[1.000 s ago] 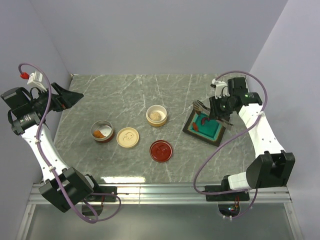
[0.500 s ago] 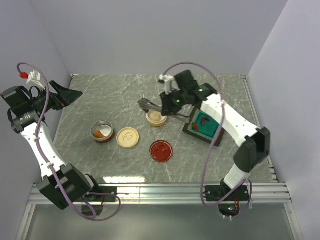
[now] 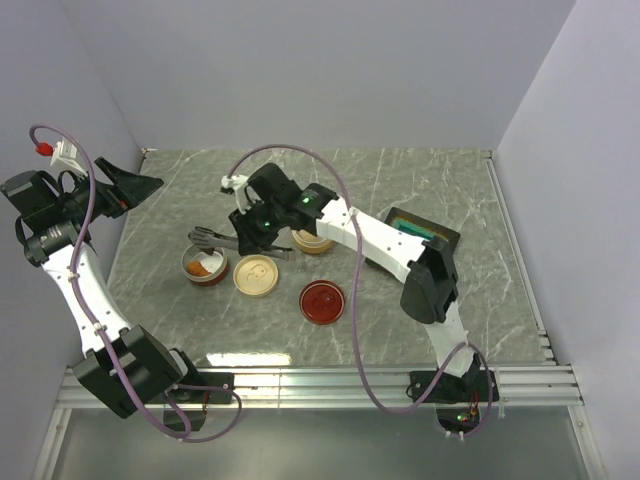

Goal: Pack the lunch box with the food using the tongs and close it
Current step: Place the food into the lunch box

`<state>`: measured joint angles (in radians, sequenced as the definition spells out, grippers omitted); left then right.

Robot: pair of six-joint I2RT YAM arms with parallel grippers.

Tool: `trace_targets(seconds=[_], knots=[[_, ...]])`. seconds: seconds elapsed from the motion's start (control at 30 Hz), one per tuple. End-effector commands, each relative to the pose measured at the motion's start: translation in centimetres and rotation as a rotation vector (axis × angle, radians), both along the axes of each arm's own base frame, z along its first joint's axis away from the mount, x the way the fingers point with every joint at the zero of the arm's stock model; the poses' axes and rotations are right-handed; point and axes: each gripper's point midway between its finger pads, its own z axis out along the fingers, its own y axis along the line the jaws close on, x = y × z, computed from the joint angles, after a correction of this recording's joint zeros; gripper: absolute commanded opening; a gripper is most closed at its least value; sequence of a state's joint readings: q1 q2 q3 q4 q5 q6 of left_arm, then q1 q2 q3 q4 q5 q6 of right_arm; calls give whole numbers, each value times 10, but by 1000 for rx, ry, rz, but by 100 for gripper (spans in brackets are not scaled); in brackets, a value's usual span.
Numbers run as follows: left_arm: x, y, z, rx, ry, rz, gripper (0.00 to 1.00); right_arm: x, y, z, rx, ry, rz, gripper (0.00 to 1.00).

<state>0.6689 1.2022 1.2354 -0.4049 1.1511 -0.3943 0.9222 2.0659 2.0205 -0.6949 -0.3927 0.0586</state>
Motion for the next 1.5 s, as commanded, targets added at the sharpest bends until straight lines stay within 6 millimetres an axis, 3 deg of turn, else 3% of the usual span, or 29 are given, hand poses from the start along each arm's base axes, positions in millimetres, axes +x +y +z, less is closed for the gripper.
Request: trace_targets(seconds=[0.0, 0.17, 0.7, 1.1, 1.47], knots=[[0, 0, 7, 8, -32, -11, 96, 2, 27, 29, 90, -66, -5, 23], [-1, 0, 10, 24, -36, -12, 96, 2, 41, 8, 60, -65, -7, 23], [0, 1, 9, 39, -35, -11, 96, 14, 50, -42, -11, -32, -35, 25], [2, 3, 7, 40, -31, -9, 96, 14, 51, -52, -23, -16, -45, 38], [1, 2, 5, 41, -30, -13, 96, 14, 49, -41, -10, -24, -51, 48]])
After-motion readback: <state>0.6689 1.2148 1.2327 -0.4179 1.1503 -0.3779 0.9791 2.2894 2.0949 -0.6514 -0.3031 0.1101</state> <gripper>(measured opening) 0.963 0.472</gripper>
